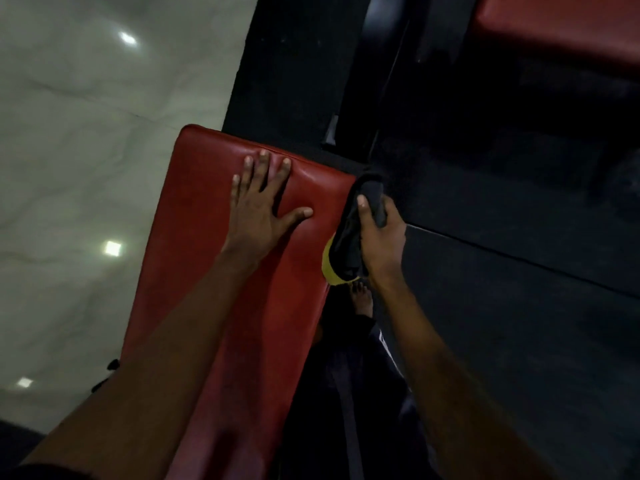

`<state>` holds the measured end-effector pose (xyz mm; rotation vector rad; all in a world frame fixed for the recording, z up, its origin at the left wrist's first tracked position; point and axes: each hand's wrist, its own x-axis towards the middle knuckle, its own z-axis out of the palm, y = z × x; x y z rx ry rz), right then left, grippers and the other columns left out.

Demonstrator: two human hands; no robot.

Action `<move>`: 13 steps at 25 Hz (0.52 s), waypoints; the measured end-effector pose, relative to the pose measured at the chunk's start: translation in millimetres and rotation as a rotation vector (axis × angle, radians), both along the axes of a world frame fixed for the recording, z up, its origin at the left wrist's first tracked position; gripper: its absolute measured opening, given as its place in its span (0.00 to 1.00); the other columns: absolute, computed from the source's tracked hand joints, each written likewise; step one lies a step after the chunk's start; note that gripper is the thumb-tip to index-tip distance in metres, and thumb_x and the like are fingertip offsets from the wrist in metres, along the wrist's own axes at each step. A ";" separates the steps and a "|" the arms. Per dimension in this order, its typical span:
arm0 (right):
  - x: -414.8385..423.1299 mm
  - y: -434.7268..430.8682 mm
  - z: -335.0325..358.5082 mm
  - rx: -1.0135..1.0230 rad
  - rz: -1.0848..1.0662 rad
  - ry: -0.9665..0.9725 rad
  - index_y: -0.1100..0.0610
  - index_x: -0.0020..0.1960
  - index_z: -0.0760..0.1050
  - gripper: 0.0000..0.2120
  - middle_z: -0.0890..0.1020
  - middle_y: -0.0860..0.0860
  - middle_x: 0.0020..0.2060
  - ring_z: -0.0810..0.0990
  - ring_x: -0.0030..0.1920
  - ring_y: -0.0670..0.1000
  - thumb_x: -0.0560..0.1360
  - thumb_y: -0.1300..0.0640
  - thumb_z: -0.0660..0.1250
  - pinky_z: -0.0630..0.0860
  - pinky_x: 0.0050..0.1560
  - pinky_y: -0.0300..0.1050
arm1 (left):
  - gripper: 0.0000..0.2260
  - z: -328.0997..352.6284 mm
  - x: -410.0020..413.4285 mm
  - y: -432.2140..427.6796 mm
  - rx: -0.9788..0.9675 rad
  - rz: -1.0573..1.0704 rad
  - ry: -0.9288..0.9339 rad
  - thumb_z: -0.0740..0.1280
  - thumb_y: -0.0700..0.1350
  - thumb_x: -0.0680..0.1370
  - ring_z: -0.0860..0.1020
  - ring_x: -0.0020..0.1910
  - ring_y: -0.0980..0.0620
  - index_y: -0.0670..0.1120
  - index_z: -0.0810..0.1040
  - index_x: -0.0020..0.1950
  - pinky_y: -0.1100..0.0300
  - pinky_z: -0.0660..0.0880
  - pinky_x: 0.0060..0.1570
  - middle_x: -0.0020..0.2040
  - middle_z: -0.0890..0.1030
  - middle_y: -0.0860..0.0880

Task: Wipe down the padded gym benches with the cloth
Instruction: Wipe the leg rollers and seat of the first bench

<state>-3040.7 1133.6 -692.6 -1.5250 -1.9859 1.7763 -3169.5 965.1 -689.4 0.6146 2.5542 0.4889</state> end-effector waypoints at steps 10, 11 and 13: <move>38.4 -39.2 -9.8 -0.010 -0.080 0.044 0.54 0.50 0.81 0.13 0.83 0.48 0.39 0.82 0.42 0.48 0.80 0.43 0.67 0.80 0.46 0.50 | 0.34 6.9 35.3 -16.4 0.036 -0.317 0.032 0.61 0.61 0.81 0.46 0.81 0.47 0.51 0.54 0.82 0.49 0.42 0.77 0.83 0.50 0.48; 37.2 -38.5 -11.0 -0.010 -0.082 0.054 0.54 0.51 0.81 0.14 0.84 0.49 0.40 0.82 0.42 0.48 0.80 0.43 0.68 0.81 0.47 0.51 | 0.34 7.3 37.0 -22.7 0.010 -0.325 0.020 0.61 0.62 0.80 0.45 0.81 0.48 0.53 0.53 0.82 0.50 0.41 0.77 0.83 0.49 0.49; 52.1 -52.4 -13.2 -0.029 -0.060 0.067 0.53 0.51 0.81 0.13 0.83 0.46 0.40 0.82 0.42 0.46 0.79 0.42 0.68 0.81 0.47 0.50 | 0.36 10.1 36.6 -27.8 -0.031 -0.337 -0.015 0.61 0.65 0.78 0.43 0.81 0.48 0.55 0.51 0.82 0.49 0.40 0.77 0.83 0.47 0.50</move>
